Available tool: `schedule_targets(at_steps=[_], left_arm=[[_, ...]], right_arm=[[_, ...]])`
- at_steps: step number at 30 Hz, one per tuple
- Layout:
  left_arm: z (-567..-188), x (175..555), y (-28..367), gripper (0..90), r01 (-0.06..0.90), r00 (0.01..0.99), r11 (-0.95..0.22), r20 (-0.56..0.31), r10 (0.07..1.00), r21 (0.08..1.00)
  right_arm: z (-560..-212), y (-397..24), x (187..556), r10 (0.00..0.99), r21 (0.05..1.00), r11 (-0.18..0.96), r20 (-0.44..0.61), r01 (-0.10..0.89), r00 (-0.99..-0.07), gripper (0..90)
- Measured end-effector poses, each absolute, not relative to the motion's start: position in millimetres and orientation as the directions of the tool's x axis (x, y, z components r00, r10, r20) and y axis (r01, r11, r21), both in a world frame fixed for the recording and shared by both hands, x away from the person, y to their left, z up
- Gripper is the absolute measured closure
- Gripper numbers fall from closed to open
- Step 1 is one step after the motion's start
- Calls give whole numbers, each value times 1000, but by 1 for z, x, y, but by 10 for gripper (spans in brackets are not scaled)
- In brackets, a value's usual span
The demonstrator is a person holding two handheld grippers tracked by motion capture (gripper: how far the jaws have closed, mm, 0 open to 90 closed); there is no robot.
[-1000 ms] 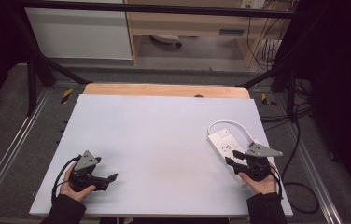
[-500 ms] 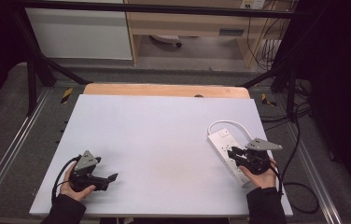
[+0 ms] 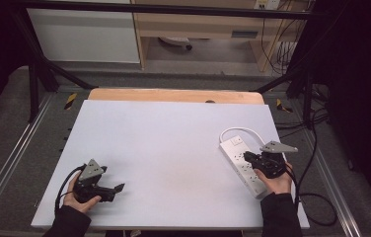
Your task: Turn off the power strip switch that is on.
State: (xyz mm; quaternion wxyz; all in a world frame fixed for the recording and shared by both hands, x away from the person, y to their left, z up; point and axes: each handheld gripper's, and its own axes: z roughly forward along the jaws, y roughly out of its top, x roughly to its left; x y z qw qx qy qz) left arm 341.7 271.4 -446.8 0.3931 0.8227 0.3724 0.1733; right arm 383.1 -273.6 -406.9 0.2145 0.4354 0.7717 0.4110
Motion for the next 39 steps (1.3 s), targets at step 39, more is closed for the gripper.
schedule_targets(at_steps=[39], left_arm=[[-447,342,271,68,477,661,-420,-1,750,772]], right_arm=[[-429,-287,419,898,770,266,20,580,-440,900]])
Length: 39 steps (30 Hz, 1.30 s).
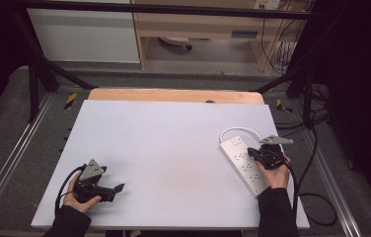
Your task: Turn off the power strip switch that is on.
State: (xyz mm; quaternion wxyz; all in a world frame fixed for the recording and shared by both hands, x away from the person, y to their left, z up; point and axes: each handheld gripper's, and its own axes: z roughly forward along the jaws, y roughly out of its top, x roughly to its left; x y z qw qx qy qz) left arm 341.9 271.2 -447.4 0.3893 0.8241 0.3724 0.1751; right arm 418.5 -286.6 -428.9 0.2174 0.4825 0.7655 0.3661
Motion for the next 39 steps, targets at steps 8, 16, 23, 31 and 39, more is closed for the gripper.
schedule_targets(at_steps=[8,16,23,31,39], left_arm=[[-447,342,271,68,477,661,-419,-1,751,773],[-447,341,271,68,476,661,-419,0,750,773],[-447,341,271,68,476,661,-421,1,750,773],[-447,341,271,68,474,661,-422,4,750,772],[-447,341,270,68,473,662,-423,5,750,773]], right_arm=[[-431,-287,419,900,764,273,13,585,-437,900],[-432,-287,419,898,765,271,17,584,-439,900],[-433,-286,419,897,768,284,-1,574,-443,900],[-433,-285,418,898,770,283,-2,573,-440,900],[-435,-289,415,903,772,263,13,578,-429,900]])
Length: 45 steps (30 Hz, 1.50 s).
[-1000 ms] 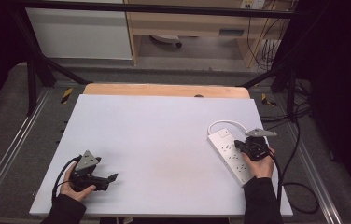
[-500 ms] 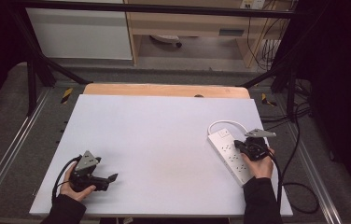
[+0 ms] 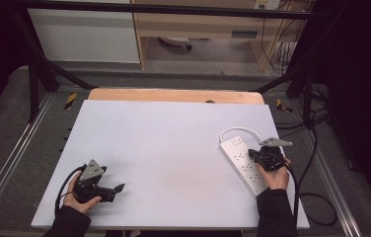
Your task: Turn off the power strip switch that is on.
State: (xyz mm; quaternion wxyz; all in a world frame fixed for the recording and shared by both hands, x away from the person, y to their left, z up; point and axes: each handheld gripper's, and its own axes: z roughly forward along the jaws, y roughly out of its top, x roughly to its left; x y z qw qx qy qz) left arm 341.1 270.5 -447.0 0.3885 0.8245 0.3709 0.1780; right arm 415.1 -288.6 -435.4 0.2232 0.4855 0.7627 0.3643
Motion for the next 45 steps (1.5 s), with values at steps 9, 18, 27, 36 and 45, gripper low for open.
schedule_targets(at_steps=[9,18,27,36,45], left_arm=[[-447,341,270,68,473,663,-424,5,749,772],[-447,342,270,68,474,662,-423,4,749,772],[-448,343,269,68,478,663,-426,2,748,768],[-448,344,269,69,480,662,-426,3,750,767],[-448,342,269,67,476,665,-430,5,747,767]], right_arm=[[-435,-285,413,899,770,302,-35,562,-436,900],[-420,-277,404,874,812,276,11,514,-487,796],[-418,-267,396,855,797,299,21,525,-518,479],[-414,-252,383,825,807,297,52,511,-563,145],[-411,-240,371,813,799,323,40,506,-582,19]])
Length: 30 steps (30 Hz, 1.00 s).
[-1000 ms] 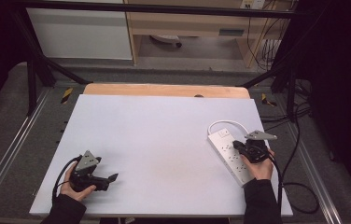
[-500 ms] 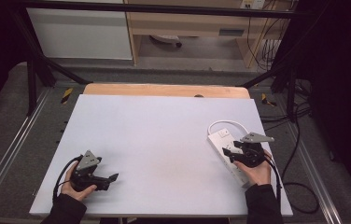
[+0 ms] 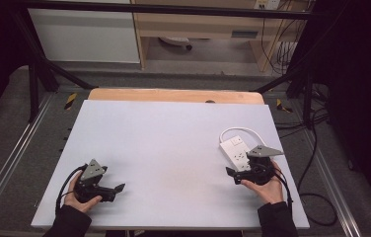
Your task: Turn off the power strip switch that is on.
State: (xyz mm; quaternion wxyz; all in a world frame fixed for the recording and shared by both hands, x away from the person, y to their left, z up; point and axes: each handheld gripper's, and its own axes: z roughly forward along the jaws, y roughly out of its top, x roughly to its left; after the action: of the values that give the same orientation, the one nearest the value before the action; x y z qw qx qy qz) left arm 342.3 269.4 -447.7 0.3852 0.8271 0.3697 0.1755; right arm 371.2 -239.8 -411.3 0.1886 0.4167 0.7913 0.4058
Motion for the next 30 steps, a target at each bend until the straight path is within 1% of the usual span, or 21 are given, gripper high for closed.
schedule_targets(at_steps=[4,8,10,16,23,30], left_arm=[[-447,342,269,67,474,666,-431,7,746,768],[-447,341,269,66,471,670,-434,8,742,768],[-447,341,268,65,471,671,-434,8,742,768],[-447,340,268,65,469,672,-435,10,741,769],[-447,340,268,64,466,675,-436,9,738,770],[-446,338,267,63,462,678,-437,10,735,772]], right_arm=[[-412,-237,364,814,798,309,60,518,-578,7],[-417,-236,358,806,803,323,44,501,-591,7],[-420,-235,353,804,802,344,18,489,-595,7],[-430,-238,344,794,782,353,40,514,-606,7],[-437,-247,334,789,785,334,70,521,-611,7],[-441,-248,334,781,779,345,72,524,-621,7]])
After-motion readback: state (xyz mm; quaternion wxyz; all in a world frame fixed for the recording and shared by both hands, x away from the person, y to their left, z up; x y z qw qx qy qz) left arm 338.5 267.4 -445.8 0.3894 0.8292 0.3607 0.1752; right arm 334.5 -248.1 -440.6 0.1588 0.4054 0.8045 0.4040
